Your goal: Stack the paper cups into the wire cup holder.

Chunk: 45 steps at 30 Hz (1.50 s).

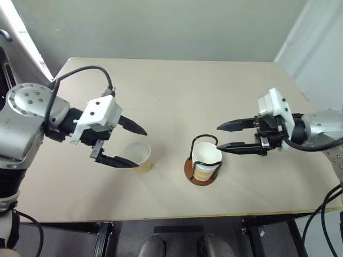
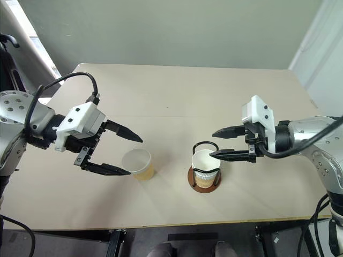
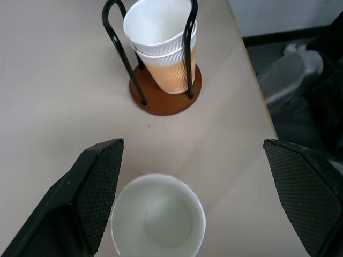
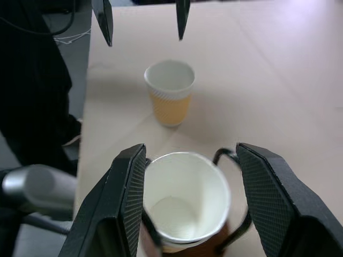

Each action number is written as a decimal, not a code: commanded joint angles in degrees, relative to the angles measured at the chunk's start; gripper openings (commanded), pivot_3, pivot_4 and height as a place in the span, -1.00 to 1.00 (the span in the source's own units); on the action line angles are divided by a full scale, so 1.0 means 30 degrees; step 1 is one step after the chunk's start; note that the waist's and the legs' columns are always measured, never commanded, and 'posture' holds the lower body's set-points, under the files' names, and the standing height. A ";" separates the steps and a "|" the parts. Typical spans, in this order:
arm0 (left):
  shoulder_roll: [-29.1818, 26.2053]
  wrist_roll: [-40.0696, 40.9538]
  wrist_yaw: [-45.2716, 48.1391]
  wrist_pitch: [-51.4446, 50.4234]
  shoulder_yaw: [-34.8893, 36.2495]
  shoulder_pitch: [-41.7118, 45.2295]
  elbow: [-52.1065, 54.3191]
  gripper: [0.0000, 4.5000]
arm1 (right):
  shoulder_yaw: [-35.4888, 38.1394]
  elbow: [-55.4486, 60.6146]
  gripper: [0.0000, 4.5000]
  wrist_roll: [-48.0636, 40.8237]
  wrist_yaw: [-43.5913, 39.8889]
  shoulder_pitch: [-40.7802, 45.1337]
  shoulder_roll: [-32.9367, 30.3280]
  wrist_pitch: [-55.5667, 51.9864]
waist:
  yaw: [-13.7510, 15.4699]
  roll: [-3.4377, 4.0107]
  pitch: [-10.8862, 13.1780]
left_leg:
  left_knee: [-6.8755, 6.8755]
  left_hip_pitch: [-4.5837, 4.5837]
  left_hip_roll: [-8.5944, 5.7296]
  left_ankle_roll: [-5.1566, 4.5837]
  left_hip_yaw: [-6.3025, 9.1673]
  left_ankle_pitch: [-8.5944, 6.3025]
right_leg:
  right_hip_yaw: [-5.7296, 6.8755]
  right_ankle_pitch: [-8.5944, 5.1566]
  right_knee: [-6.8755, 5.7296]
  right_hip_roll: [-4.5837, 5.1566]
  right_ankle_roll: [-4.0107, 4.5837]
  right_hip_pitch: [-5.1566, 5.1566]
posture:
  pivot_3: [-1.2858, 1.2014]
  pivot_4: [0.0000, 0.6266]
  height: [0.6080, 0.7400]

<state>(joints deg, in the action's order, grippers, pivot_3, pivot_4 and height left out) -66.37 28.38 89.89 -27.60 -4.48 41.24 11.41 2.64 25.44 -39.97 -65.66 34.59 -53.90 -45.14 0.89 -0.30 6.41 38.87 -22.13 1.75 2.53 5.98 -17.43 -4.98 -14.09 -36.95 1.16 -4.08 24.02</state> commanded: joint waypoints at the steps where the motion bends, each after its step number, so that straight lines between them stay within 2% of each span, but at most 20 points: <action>1: -0.0268 -0.0292 0.0288 0.0373 0.0283 0.0002 0.0318 1.00 | 0.0835 -0.0185 0.17 0.0518 -0.0639 -0.0339 -0.0800 0.1285 | -0.0014 0.0000 0.0000 | -0.0001 -0.0001 -0.0001 0.0001 -0.0003 -0.0002 | 0.0000 0.0000 0.0000 0.0005 0.0000 -0.0001 | 0.03 -0.52 1.00; 7: 0.0010 -0.1057 0.0253 0.0906 -0.0309 -0.0408 0.0465 1.00 | 0.0324 -0.0601 0.17 0.1406 -0.0506 -0.0556 -0.0905 0.2318 | -0.0077 0.0001 0.0001 | -0.0012 0.0006 0.0004 0.0001 -0.0007 -0.0003 | -0.0002 -0.0001 -0.0014 0.0003 0.0013 0.0007 | 0.03 -0.52 1.00; 13: 0.0120 -0.1666 0.0666 0.1927 -0.0826 -0.0431 0.0441 1.00 | 0.0273 -0.0715 0.17 0.0934 -0.0732 -0.0101 -0.1133 0.1570 | -0.0091 0.0001 0.0000 | -0.0012 0.0001 0.0002 0.0002 -0.0008 -0.0006 | -0.0002 -0.0001 -0.0010 0.0004 0.0014 0.0006 | 0.03 -0.52 1.00; 24: -0.0629 -0.3596 0.0869 0.4656 -0.1552 -0.1556 -0.0148 1.00 | 0.0430 -0.0757 0.17 0.0747 -0.0812 -0.0111 -0.1228 0.1175 | -0.0115 0.0001 0.0000 | -0.0015 0.0002 0.0002 0.0002 -0.0008 -0.0008 | -0.0002 -0.0002 -0.0011 0.0003 0.0017 0.0007 | 0.03 -0.52 1.00; 28: -0.0721 -0.3382 0.0869 0.4608 -0.1621 -0.2124 0.0023 1.00 | 0.0398 -0.0821 0.17 0.0761 -0.0869 0.0006 -0.1238 0.1135 | -0.0124 0.0001 0.0000 | -0.0016 0.0001 0.0003 0.0001 -0.0008 -0.0010 | -0.0001 -0.0004 -0.0012 0.0004 0.0020 0.0008 | 0.03 -0.52 1.00; 35: -0.0145 -0.4590 0.0582 0.5728 -0.2137 -0.2792 -0.0585 1.00 | 0.0366 -0.0847 0.17 0.0878 -0.0845 -0.0035 -0.1171 0.1274 | -0.0125 0.0001 0.0000 | -0.0016 0.0003 0.0004 0.0000 -0.0008 -0.0016 | 0.0000 -0.0011 -0.0019 0.0004 0.0033 0.0009 | 0.03 -0.52 1.00; 38: 0.0530 -0.5729 0.0030 0.6802 -0.2704 -0.3008 -0.1408 0.71 | 0.0330 -0.0824 0.20 0.0878 -0.0754 -0.0020 -0.1092 0.1248 | -0.0119 0.0002 0.0000 | -0.0015 0.0004 0.0003 0.0000 -0.0007 -0.0018 | 0.0002 -0.0012 -0.0025 0.0006 0.0037 0.0009 | 0.03 -0.52 1.00; 42: 0.1529 -0.7234 -0.0609 0.8537 -0.3239 -0.2652 -0.3222 0.06 | 0.0298 -0.0767 0.20 0.0896 -0.0652 -0.0054 -0.1082 0.1199 | -0.0119 0.0001 0.0000 | -0.0010 0.0001 0.0005 0.0002 -0.0005 -0.0019 | 0.0004 -0.0011 -0.0030 0.0007 0.0038 0.0012 | 0.03 -0.52 1.00; 45: 0.2034 -0.7344 -0.0569 0.8803 -0.3098 -0.2186 -0.3947 -0.42 | 0.0406 -0.0664 0.20 0.0878 -0.0608 -0.0240 -0.1200 0.1135 | -0.0118 0.0001 0.0000 | -0.0011 -0.0002 0.0004 0.0004 -0.0006 -0.0020 | 0.0006 -0.0011 -0.0028 0.0006 0.0038 0.0012 | 0.03 -0.52 1.00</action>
<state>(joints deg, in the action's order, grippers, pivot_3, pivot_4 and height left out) -60.37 6.73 88.27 -2.27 -14.61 32.90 -0.12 2.60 22.61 -36.92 -67.70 33.42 -56.64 -41.78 0.54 -0.30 6.41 38.84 -22.14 1.76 2.55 5.96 -17.49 -4.96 -14.13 -37.04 1.18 -3.96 24.06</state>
